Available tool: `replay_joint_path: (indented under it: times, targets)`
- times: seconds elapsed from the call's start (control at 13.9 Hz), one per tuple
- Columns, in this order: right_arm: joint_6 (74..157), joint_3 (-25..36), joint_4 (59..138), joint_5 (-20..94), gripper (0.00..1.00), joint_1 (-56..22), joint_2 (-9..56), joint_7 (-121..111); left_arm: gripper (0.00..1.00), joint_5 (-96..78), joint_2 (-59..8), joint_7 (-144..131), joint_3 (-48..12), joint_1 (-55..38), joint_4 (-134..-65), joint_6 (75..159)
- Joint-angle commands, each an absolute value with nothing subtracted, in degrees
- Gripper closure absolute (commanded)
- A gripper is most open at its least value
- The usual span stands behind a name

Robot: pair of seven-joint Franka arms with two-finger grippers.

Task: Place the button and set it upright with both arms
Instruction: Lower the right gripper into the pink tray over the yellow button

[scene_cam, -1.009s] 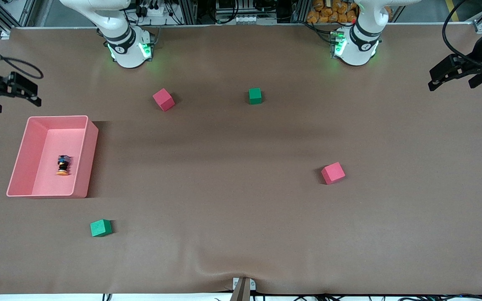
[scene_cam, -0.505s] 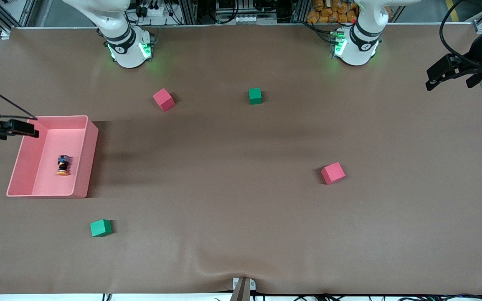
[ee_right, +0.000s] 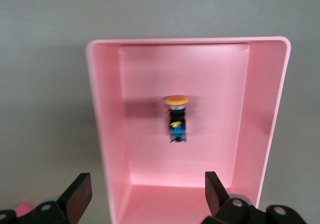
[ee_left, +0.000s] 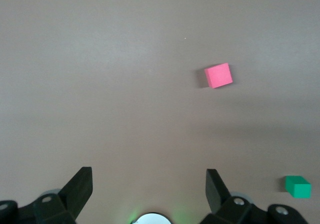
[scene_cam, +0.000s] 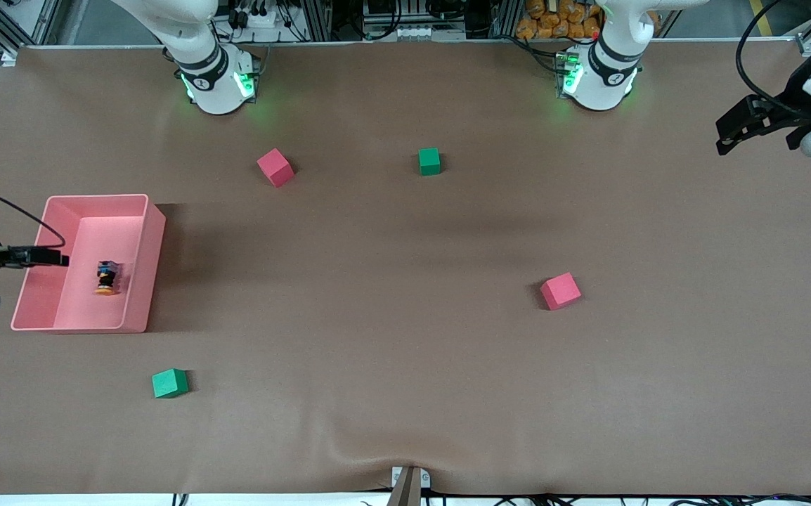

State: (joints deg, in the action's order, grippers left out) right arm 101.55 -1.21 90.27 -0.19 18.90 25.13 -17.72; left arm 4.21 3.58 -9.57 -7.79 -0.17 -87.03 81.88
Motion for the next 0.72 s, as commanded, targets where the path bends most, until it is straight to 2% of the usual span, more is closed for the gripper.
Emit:
replay_joint_path:
  times: [0.0, 0.29, 0.65]
  targets:
    - [103.79, -2.20, 92.62, -0.88, 0.00, 20.22, 26.89, -18.28, 0.00, 5.71, 3.51, -9.67, -8.70, 0.09, -86.04, 80.95]
    - [113.45, -2.20, 99.13, -1.05, 0.00, 20.65, 27.86, -20.29, 0.00, 5.80, 3.60, -9.67, -8.70, 0.26, -86.05, 80.95]
    - [117.76, -2.20, 99.84, -1.05, 0.00, 22.24, 31.63, -22.68, 0.00, 6.06, 3.78, -9.93, -8.61, 0.35, -85.96, 80.95]
